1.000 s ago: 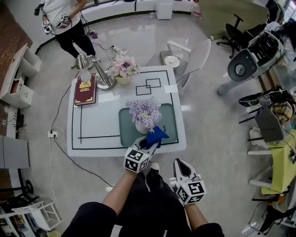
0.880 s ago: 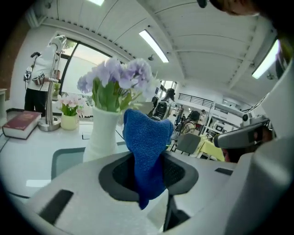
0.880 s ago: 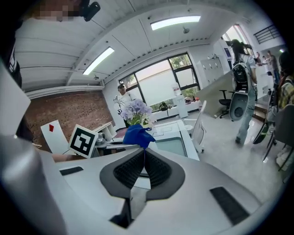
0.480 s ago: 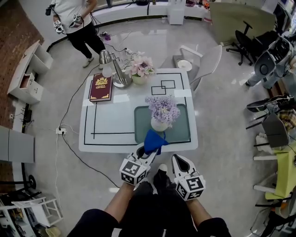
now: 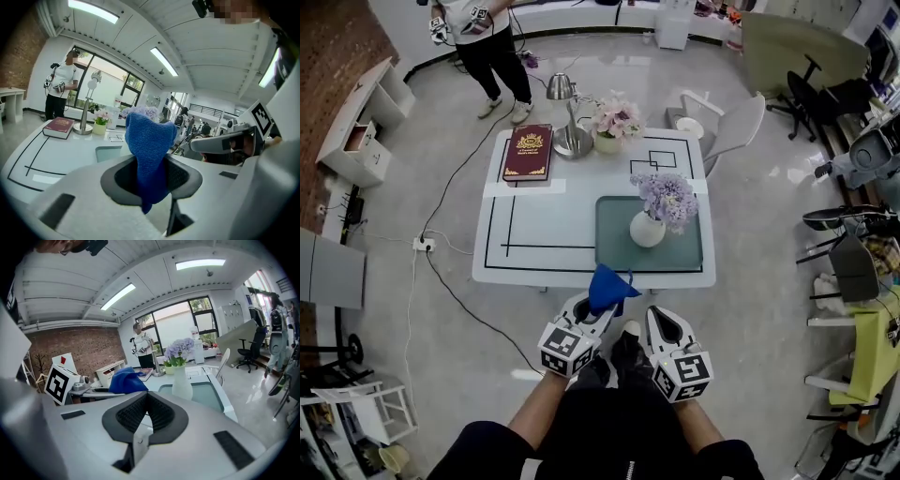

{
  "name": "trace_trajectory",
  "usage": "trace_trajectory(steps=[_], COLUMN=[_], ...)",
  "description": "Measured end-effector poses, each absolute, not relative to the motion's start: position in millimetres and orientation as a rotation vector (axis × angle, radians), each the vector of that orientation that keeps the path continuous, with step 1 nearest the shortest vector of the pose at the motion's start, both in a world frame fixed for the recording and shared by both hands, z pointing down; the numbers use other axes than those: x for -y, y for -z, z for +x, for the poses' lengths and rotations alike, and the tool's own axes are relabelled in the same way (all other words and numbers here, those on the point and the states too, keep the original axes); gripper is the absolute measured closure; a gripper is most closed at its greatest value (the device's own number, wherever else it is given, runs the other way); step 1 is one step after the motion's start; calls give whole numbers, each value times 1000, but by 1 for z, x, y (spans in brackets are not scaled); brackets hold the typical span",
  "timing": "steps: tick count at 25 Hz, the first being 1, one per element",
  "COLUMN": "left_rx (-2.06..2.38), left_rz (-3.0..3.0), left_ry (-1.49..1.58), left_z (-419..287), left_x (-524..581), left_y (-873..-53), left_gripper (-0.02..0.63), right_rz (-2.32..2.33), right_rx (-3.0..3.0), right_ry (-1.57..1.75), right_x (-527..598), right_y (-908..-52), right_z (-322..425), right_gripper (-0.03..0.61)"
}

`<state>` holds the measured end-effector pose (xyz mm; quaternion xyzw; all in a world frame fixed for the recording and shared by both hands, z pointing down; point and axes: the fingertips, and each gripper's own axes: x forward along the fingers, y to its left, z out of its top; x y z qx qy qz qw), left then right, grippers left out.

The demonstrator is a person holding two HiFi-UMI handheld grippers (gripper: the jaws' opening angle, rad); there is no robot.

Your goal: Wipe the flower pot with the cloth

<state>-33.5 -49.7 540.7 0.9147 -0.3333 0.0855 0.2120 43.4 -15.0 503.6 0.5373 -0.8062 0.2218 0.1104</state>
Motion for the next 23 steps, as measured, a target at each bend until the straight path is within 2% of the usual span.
trace_trajectory(steps=[23], left_rx=[874], left_rz=[2584], left_ry=[-203], left_z=[-84], left_x=[-22], left_y=[-527], left_gripper=[491], right_rz=[1591], right_rx=[2399], right_ry=[-557], right_x=[-46], right_y=[-486], right_z=[-20], right_gripper=[569])
